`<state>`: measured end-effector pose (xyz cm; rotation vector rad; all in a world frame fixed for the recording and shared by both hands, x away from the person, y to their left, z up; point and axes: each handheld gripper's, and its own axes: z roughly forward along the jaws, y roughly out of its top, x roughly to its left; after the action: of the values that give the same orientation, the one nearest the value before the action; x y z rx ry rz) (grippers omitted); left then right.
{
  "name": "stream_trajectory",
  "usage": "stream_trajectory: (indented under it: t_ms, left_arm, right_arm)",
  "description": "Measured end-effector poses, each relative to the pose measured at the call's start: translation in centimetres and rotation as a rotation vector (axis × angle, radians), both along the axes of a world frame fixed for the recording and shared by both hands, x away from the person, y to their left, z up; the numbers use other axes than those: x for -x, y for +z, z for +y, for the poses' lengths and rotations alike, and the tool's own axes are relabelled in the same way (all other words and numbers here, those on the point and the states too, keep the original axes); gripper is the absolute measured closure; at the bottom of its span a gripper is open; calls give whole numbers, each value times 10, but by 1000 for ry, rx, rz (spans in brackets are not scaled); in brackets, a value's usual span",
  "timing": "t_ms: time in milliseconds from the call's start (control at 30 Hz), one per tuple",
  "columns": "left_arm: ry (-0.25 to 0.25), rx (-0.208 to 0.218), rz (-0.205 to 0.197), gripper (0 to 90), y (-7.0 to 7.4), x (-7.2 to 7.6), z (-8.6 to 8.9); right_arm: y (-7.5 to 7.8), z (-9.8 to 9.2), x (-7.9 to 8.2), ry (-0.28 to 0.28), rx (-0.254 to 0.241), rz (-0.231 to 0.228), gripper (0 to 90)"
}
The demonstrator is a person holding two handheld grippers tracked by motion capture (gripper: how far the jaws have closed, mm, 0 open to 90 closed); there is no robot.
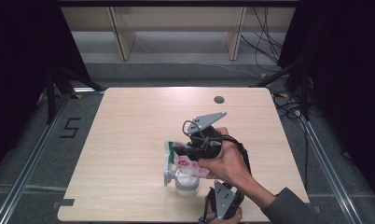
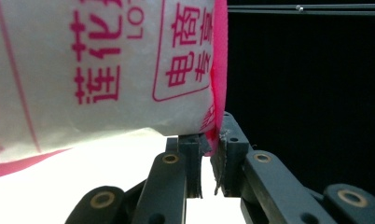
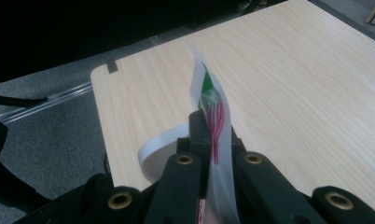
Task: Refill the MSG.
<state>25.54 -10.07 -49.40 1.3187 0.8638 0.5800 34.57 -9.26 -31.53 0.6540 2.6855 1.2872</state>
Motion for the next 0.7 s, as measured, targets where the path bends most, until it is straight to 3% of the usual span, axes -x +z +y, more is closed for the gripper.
stream_trajectory:
  t_ms: [367, 400, 433, 700]
  left_arm:
    - [-1, -11, 1, 817, -1, 1, 1]
    - [-16, -27, 10, 817, -1, 1, 4]
    - [-10, -30, 12, 817, -1, 1, 4]
    - [-7, -20, 7, 817, -1, 1, 2]
  right_arm:
    - [1, -2, -1, 7, -16, -8, 900]
    - [1, -2, -1, 2, -23, -27, 900]
    - [2, -3, -1, 4, -17, -13, 900]
    - [2, -4, -2, 8, -18, -15, 900]
